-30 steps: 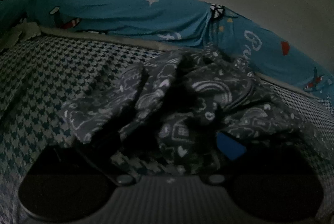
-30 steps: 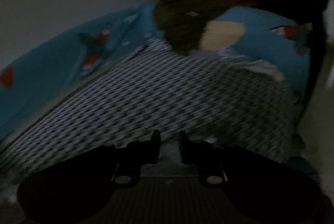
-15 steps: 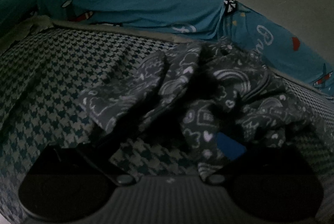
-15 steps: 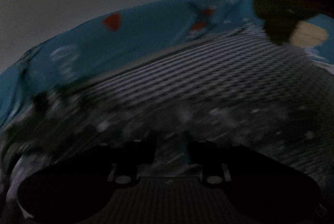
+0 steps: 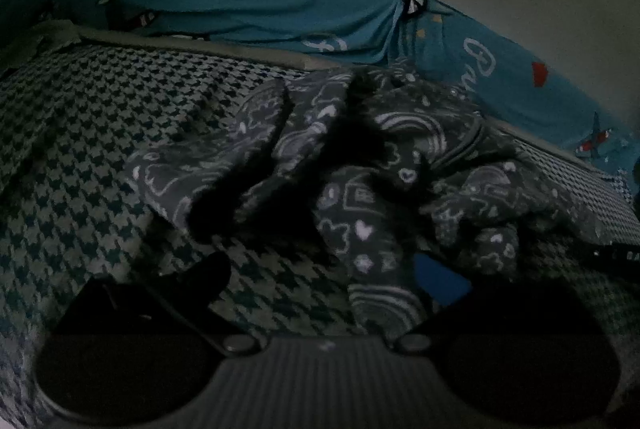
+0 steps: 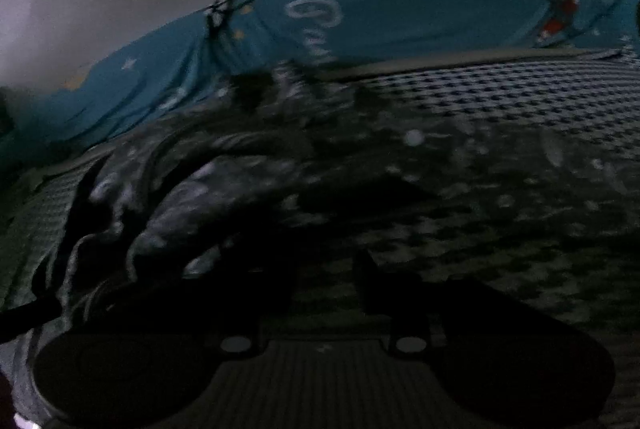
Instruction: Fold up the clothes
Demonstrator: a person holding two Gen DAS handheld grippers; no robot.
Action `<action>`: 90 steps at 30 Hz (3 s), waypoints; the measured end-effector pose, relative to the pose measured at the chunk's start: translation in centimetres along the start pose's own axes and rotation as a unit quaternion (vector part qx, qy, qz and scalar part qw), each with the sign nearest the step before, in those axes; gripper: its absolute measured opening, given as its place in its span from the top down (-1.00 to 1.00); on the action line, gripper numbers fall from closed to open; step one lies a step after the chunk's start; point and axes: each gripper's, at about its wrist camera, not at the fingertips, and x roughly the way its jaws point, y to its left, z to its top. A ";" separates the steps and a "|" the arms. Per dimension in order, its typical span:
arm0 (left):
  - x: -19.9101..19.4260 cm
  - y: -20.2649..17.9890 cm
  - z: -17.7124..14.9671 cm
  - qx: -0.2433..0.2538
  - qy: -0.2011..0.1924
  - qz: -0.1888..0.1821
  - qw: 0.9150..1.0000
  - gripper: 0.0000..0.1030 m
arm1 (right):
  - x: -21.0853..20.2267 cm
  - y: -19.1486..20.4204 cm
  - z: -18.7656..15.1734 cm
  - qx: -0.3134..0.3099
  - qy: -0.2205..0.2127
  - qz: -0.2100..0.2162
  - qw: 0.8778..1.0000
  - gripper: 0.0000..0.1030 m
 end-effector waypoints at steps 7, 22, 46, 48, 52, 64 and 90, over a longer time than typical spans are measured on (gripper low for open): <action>0.1 0.2 0.0 -0.008 0.001 -0.005 1.000 -0.88 | 1.0 2.3 -0.6 -0.002 0.020 0.055 0.998 0.25; 0.1 0.1 -0.2 -0.007 0.003 -0.011 1.000 -0.80 | 3.6 5.6 -1.4 0.003 0.052 0.092 0.994 0.14; -0.6 -2.7 -1.5 0.057 0.005 -0.087 0.995 -0.94 | 2.4 6.6 3.5 -0.017 -0.062 0.166 0.984 0.74; -0.5 -3.4 -1.6 0.070 0.007 -0.095 0.993 -0.94 | 2.6 6.2 4.6 -0.001 -0.071 0.177 0.982 0.74; 0.8 -4.7 -1.5 0.094 0.012 -0.088 0.992 -0.94 | 3.2 5.4 6.5 0.027 -0.085 0.197 0.976 0.74; 6.7 -5.9 4.6 0.091 -0.006 -0.064 0.994 -0.94 | 4.8 2.6 10.7 0.067 -0.125 0.219 0.965 0.75; 16.9 -4.7 14.0 0.069 0.020 -0.051 0.996 -0.97 | 7.2 0.7 12.6 0.016 -0.129 0.146 0.981 0.67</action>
